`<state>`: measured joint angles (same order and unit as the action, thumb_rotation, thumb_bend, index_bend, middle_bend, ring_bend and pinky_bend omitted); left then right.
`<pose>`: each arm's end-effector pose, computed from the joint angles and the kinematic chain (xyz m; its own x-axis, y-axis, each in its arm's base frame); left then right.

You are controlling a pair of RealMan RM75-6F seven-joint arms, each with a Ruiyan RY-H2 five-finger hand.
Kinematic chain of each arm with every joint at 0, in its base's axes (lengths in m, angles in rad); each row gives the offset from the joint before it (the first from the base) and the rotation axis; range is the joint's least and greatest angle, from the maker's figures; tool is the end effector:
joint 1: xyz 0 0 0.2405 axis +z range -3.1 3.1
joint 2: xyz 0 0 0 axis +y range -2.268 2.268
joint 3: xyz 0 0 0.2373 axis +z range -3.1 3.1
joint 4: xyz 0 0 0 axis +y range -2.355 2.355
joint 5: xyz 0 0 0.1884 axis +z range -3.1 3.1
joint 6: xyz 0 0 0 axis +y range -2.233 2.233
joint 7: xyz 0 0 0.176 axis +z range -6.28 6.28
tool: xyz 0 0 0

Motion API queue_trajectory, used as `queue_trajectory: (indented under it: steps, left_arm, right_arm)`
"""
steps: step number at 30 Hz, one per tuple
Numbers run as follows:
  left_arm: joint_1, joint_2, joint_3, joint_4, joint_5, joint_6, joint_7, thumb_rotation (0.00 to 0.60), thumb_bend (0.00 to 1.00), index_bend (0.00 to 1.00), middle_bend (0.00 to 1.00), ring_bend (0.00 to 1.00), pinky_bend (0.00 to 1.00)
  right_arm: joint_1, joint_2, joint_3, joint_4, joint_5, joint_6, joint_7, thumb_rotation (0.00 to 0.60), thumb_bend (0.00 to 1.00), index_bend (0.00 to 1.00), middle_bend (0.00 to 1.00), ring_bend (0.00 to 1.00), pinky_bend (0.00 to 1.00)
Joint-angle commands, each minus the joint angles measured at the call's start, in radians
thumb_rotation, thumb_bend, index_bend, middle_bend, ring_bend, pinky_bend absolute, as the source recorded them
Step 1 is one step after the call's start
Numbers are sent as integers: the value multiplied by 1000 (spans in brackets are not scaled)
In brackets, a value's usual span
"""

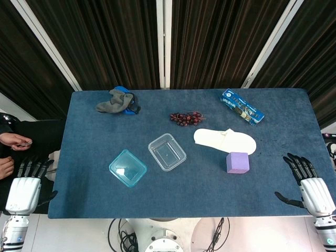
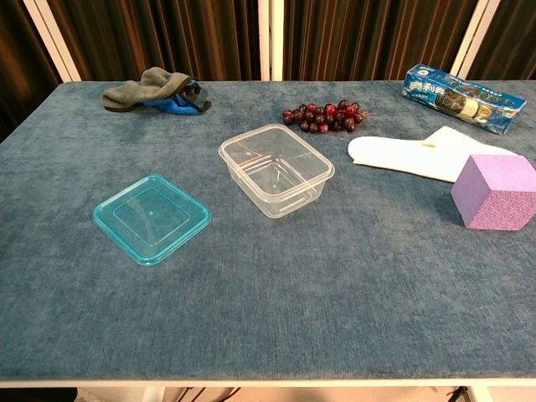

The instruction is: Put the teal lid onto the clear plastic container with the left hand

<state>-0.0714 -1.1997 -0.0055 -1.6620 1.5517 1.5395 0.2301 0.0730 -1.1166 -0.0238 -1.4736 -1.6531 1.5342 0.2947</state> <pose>-0.2643 0.1963 0.1420 0.4884 -0.0055 0.8726 0.8714 -0.0501 -0.4880 -0.2915 -0.1924 0.1674 0.2614 -0.0632 0.9632 -0.9586 -0.1337 0.2514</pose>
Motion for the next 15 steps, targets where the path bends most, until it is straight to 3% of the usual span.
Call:
queue_trajectory:
  steps: [1,10,15]
  left_arm:
    - [-13,-9,-13,-3,-16,-19,21,600,48,167,137,0,0]
    - [-71,2,-36,7,7,-75,23,600,49,167,137,0,0]
    - [-189,35,-47,2,90,-199,0,600,49,167,137,0,0]
  right_arm:
    - [11,-3,11,-17,12,-16,-28,600,94,0,22,0,0]
    - [29,0,31,-53,32,-39,-72,600,94,0,22,0,0]
    - [36,18,35,-79,10,-26,-100,600,95,0,22,0,0]
